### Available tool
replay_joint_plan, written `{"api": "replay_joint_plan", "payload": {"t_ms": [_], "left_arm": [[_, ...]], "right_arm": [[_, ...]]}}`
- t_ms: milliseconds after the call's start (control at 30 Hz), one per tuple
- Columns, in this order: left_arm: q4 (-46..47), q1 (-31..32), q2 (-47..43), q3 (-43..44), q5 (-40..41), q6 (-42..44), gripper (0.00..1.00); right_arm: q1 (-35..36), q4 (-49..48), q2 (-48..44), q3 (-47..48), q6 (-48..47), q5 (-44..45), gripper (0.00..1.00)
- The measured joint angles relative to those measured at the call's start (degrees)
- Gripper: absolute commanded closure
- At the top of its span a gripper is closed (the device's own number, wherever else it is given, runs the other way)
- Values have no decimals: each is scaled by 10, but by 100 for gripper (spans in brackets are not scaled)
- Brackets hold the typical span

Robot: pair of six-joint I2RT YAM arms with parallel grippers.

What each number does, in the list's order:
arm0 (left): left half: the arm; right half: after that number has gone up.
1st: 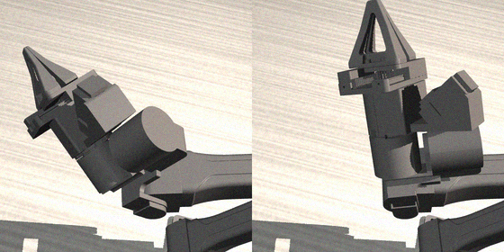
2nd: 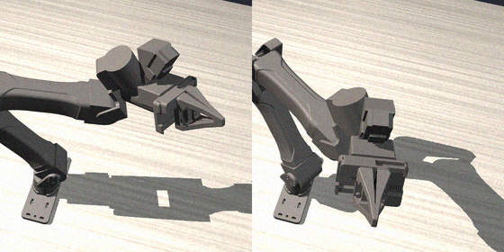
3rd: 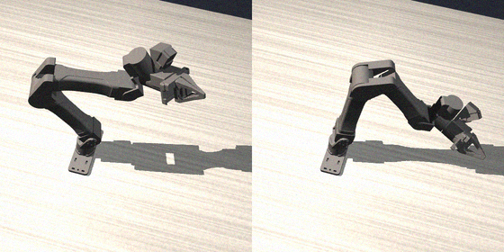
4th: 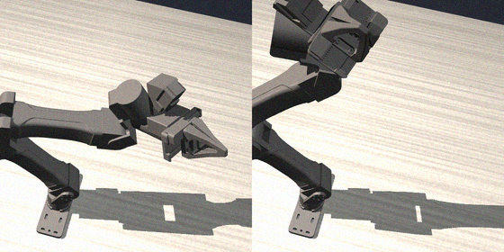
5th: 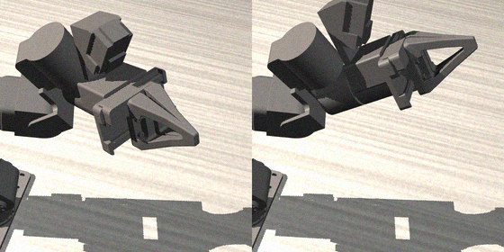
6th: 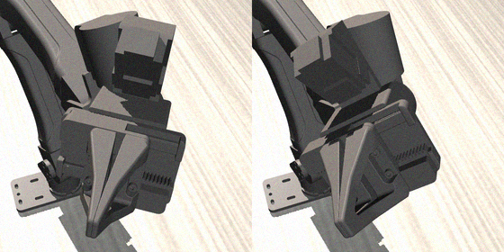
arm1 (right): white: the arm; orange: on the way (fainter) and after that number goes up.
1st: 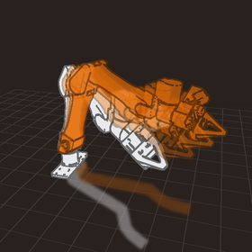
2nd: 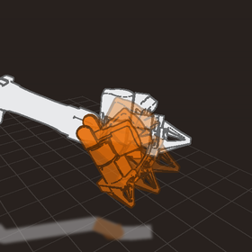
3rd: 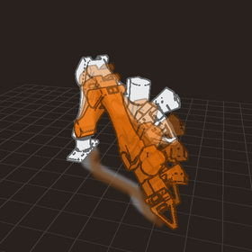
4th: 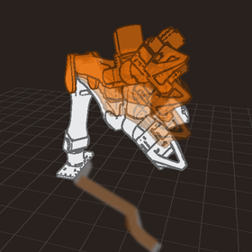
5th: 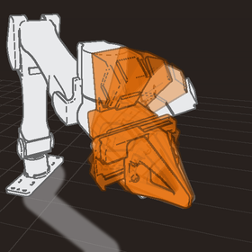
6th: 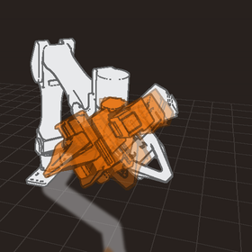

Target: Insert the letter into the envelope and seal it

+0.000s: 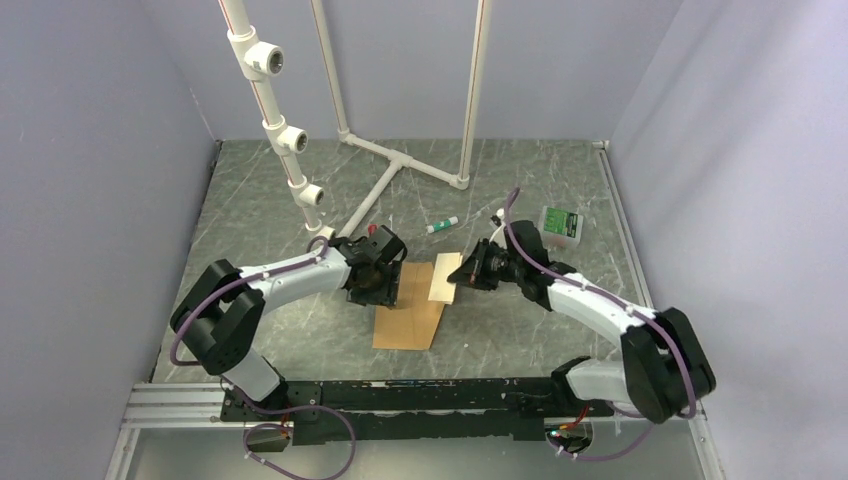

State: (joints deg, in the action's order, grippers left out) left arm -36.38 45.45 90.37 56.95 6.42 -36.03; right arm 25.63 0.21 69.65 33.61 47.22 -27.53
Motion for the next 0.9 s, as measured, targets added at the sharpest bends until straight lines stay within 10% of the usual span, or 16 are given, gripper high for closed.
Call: {"api": "replay_joint_plan", "payload": {"t_ms": [900], "left_arm": [[18,-14,23,-41,-18,17,57]], "right_arm": [[62,28,240,66,49,6,100]]}}
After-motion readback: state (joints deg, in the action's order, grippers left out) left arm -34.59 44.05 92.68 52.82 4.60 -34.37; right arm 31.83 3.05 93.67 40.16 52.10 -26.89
